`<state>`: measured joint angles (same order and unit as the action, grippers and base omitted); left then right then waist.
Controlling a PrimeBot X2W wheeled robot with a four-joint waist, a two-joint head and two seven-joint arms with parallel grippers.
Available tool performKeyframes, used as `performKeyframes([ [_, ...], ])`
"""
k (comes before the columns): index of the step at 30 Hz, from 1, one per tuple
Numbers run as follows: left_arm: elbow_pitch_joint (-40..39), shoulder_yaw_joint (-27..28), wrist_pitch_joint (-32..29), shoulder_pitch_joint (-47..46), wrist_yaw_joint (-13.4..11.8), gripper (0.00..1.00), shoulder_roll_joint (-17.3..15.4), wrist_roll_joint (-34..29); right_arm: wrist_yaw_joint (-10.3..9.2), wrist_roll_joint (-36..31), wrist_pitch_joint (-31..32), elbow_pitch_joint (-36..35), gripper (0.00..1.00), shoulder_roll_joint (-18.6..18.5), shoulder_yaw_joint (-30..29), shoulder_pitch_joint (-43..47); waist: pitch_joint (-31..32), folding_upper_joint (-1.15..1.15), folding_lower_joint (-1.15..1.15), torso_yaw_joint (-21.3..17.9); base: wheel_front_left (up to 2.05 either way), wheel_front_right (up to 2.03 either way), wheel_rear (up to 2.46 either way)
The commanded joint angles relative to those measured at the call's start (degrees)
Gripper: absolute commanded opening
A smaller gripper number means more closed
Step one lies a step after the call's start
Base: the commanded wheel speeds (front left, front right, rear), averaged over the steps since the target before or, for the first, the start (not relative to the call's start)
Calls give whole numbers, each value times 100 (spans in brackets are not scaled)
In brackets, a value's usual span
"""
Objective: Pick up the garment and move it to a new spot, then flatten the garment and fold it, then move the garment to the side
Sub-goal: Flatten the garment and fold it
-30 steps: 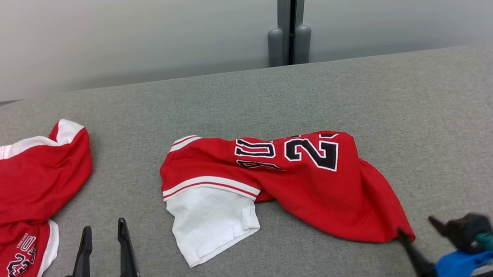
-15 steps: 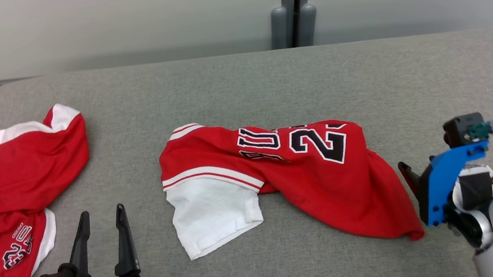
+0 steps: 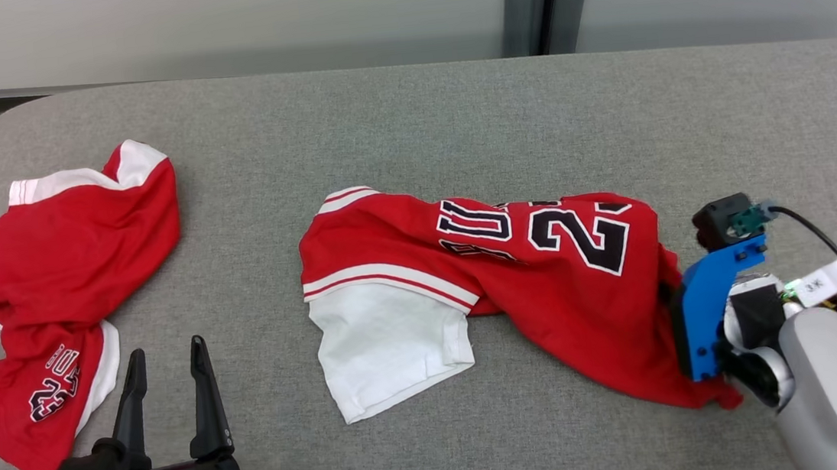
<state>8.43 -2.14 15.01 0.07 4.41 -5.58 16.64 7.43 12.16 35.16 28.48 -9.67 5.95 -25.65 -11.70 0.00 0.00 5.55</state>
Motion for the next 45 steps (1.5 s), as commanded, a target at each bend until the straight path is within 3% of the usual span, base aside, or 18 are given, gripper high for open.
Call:
performKeyframes([
  [1,-5,39,25,-75,-21,100,11,-1,5,-182,-397,-70,0,-196,-24,-69,40,0,0,-24,0,0,0],
  [3,-7,46,25,-63,-20,100,20,-4,5,-290,-665,-155,0,-227,-92,-116,65,0,0,-41,0,0,0],
  [4,-2,71,25,-25,-24,100,28,-13,6,-566,-1110,-311,0,-270,-179,-159,124,0,0,-81,0,0,0],
  [12,-3,127,25,101,-7,100,80,-27,6,-1257,-2017,-1192,0,-178,-636,133,323,0,0,-244,0,0,0],
  [25,-50,201,25,184,57,100,124,-61,6,-926,-1267,-3113,0,594,-1589,1561,379,0,0,-393,0,0,0],
  [31,-81,190,25,13,113,100,124,-93,6,-923,-1018,-2094,0,657,-1961,1175,170,0,0,-357,0,0,0],
  [40,22,63,25,-284,181,100,105,-162,6,-1320,-1991,189,0,636,-2359,-222,-128,0,0,-51,0,0,0],
  [41,39,55,25,-300,191,100,104,-168,6,-1382,-2141,364,13,601,-2348,-349,-139,0,0,-22,0,0,0],
  [42,55,37,24,-315,196,100,107,-170,6,-1427,-2264,550,50,573,-2361,-456,-149,0,0,15,0,0,0],
  [43,67,31,25,-325,202,100,109,-164,6,-1468,-2371,732,100,561,-2361,-549,-151,0,0,41,0,0,0],
  [45,83,27,25,-343,209,100,113,-161,6,-1534,-2630,982,100,528,-2359,-758,-148,0,0,75,0,0,0],
])
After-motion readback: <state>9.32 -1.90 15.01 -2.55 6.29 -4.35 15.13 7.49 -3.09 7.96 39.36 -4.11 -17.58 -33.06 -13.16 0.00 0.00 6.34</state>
